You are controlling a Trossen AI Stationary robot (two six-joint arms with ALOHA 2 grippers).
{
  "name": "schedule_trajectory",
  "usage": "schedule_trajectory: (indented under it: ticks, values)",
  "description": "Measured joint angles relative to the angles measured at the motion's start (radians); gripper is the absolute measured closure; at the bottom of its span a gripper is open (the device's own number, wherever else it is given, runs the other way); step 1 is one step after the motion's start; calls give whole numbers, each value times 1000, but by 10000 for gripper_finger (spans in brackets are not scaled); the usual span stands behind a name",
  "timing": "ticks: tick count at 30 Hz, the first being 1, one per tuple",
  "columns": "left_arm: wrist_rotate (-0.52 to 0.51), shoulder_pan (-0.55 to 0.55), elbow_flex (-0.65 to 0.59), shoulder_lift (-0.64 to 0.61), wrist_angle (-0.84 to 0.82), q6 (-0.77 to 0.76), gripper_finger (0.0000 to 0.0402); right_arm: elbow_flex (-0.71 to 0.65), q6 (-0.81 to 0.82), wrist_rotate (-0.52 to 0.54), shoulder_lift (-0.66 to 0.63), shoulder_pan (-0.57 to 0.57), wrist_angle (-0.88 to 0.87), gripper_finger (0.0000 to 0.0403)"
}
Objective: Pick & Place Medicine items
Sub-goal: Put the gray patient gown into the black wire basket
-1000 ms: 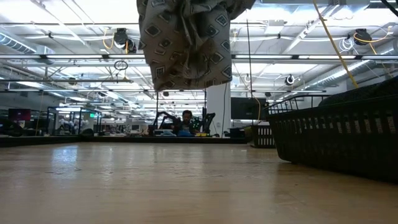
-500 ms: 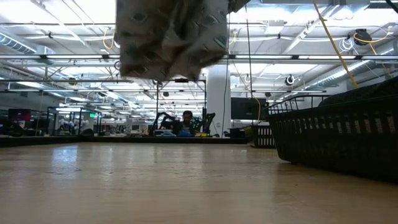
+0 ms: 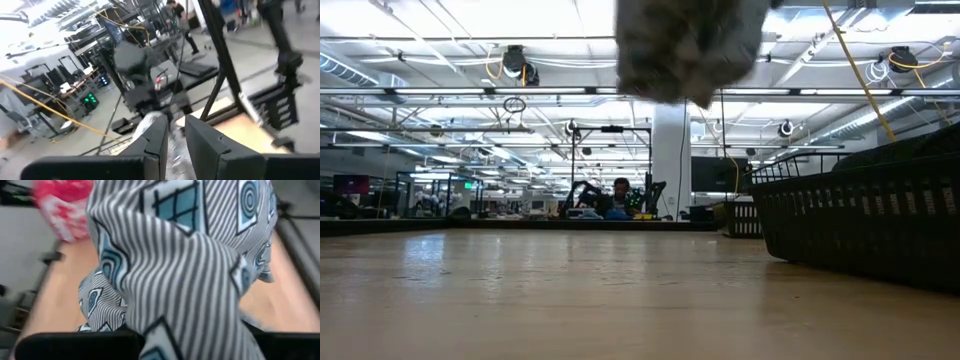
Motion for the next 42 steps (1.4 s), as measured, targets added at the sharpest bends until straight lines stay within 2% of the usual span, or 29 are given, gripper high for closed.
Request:
schedule_trajectory:
  ticks: [4, 8, 12, 15, 18, 23, 26, 29, 33, 37, 42]
  values:
    - [2, -9, 0, -62, -47, -103, 326, -98, -8, 93, -151, -22, -6, 338]
    - [-2, -8, -2, -117, -122, -133, 325, -189, -6, 190, -308, -63, -29, 338]
    - [-14, -7, -2, -160, -193, -187, 325, -250, -37, 347, -422, -149, -61, 338]
    - [-20, -6, -2, -164, -221, -209, 325, -274, -152, 485, -489, -230, -65, 338]
    - [-17, -7, -3, -163, -237, -205, 325, -309, -326, 568, -515, -317, -70, 338]
    - [-18, -4, -3, -145, -257, -205, 325, -394, -587, 562, -505, -486, -63, 338]
    - [-18, 7, -3, -129, -257, -202, 325, -490, -695, 580, -480, -582, -18, 338]
    - [-18, 20, -3, -119, -257, -202, 325, -616, -791, 634, -452, -662, 130, 338]
    - [-17, 44, -3, -112, -258, -208, 325, -790, -935, 700, -419, -748, 413, 338]
    - [-18, 59, -3, -113, -261, -225, 325, -909, -973, 676, -396, -800, 558, 338]
    - [-18, 61, -3, -113, -263, -229, 325, -1002, -956, 604, -390, -830, 548, 338]
